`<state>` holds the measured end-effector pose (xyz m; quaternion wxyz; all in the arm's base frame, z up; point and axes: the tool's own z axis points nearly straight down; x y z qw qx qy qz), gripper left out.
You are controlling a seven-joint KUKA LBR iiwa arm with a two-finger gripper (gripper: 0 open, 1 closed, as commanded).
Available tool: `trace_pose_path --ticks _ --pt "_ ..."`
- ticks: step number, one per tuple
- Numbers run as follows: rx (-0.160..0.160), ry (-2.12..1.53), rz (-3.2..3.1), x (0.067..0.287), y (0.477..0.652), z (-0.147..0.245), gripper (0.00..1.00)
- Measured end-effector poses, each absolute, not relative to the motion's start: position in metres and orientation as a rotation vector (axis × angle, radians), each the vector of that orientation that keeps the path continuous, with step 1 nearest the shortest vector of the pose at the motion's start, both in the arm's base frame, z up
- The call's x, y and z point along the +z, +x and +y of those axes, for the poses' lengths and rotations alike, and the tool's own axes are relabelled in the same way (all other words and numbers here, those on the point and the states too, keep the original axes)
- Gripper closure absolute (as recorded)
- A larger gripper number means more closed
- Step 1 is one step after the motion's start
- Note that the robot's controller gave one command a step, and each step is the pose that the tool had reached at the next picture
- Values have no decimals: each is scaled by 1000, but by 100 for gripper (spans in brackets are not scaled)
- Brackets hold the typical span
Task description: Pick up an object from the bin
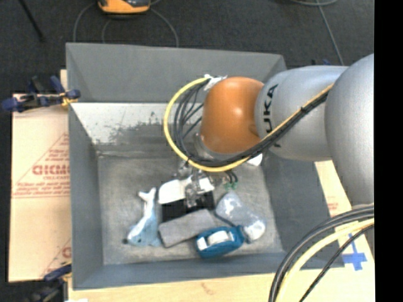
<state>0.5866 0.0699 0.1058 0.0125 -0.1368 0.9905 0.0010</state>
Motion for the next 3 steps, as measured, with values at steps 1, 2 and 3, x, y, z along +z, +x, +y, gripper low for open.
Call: trace_pose_path --ticks 1,2,3 --pt "2 -426 3095 112 586 70 100" --pt "1 -425 3099 120 587 69 100" --pt "1 -424 3099 123 588 69 100"
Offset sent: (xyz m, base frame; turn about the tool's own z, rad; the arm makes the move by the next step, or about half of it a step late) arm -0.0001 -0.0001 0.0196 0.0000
